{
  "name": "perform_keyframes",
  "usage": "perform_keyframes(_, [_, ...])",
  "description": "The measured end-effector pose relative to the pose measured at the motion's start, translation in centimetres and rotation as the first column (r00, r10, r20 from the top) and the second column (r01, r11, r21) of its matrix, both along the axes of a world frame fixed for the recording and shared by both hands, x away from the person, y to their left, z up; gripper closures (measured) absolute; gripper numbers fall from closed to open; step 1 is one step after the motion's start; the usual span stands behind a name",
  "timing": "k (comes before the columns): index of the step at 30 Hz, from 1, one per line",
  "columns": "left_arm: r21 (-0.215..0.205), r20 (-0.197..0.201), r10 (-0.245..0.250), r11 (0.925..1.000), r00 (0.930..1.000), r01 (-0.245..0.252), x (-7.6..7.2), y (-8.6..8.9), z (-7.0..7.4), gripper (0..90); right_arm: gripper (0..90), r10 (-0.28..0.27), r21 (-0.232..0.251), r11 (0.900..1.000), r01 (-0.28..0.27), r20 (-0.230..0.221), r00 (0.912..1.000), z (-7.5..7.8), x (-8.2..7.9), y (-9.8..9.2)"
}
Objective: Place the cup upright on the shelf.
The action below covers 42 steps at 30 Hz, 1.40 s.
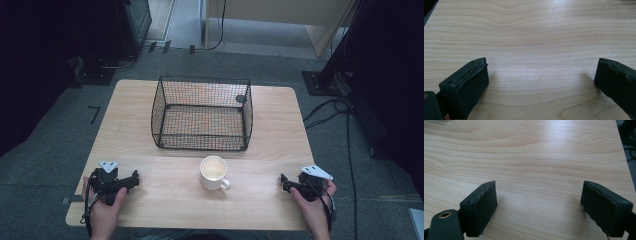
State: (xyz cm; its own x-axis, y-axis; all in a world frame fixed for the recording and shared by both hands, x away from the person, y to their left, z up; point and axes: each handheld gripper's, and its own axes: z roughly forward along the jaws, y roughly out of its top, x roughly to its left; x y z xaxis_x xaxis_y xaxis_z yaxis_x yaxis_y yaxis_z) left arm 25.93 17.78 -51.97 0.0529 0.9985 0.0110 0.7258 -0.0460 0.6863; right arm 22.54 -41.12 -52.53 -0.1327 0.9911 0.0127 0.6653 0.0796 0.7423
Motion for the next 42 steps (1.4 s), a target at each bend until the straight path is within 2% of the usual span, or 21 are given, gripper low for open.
perform_keyframes(4, [0.000, 0.000, -0.001, 1.0000, 1.0000, 0.001, 0.0, 0.0, 0.0, 0.0, 13.2, 0.018, -0.011, 1.000, -0.018, 0.006, 0.9998, 0.2, -0.1, 0.7])
perform_keyframes(5, [0.000, 0.000, -0.001, 1.0000, 1.0000, 0.001, 0.0, 0.0, 0.0, 0.0, 13.3, 0.040, -0.002, 0.999, -0.040, 0.019, 0.9990, 0.6, -0.2, 1.4])
perform_keyframes(8, [0.000, 0.000, -0.001, 1.0000, 1.0000, 0.001, 0.0, 0.0, 0.0, 0.0, 13.6, 0.060, 0.000, 0.998, -0.060, 0.034, 0.9976, 1.2, -0.4, 2.2])
perform_keyframes(10, [0.000, 0.000, 0.000, 1.0000, 1.0000, 0.000, 0.0, 0.0, 0.0, 0.0, 14.2, 0.088, 0.006, 0.996, -0.088, 0.056, 0.9945, 2.1, -0.7, 3.3])
perform_keyframes(16, [0.000, 0.000, 0.000, 1.0000, 1.0000, 0.000, 0.0, 0.0, 0.0, 0.0, 14.8, 0.143, 0.021, 0.989, -0.145, 0.078, 0.9866, 3.0, -1.1, 4.8])
perform_keyframes(23, [0.000, 0.000, 0.000, 1.0000, 1.0000, 0.000, 0.0, 0.0, 0.0, 0.0, 15.0, 0.223, 0.031, 0.973, -0.227, 0.104, 0.9694, 4.0, -1.7, 7.3])
perform_keyframes(25, [0.001, 0.000, -0.001, 1.0000, 1.0000, 0.001, 0.0, 0.0, 0.0, 0.0, 15.1, 0.229, 0.035, 0.972, -0.234, 0.105, 0.9678, 4.1, -1.8, 7.5])
perform_keyframes(31, [0.000, 0.000, -0.001, 1.0000, 1.0000, 0.001, 0.0, 0.0, 0.0, 0.0, 15.3, 0.282, 0.043, 0.956, -0.289, 0.119, 0.9519, 4.5, -2.1, 9.3])
perform_keyframes(33, [0.000, 0.000, -0.001, 1.0000, 1.0000, 0.001, 0.0, 0.0, 0.0, 0.0, 15.8, 0.287, 0.043, 0.955, -0.293, 0.119, 0.9507, 4.6, -2.1, 9.5])
perform_keyframes(36, [0.001, 0.000, -0.001, 1.0000, 1.0000, 0.001, 0.0, 0.0, 0.0, 0.0, 17.0, 0.314, 0.059, 0.944, -0.324, 0.128, 0.9406, 4.8, -2.3, 10.3])
perform_keyframes(38, [0.000, 0.000, -0.001, 1.0000, 1.0000, 0.001, 0.0, 0.0, 0.0, 0.0, 17.3, 0.319, 0.066, 0.942, -0.329, 0.129, 0.9389, 4.9, -2.4, 10.5])
perform_keyframes(40, [0.000, 0.000, 0.000, 1.0000, 1.0000, 0.000, 0.0, 0.0, 0.0, 0.0, 18.1, 0.341, 0.078, 0.932, -0.353, 0.142, 0.9294, 5.3, -2.6, 11.1])
perform_keyframes(42, [0.001, 0.000, -0.001, 1.0000, 1.0000, 0.001, 0.0, 0.0, 0.0, 0.0, 18.6, 0.350, 0.086, 0.927, -0.364, 0.148, 0.9251, 5.5, -2.8, 11.6])
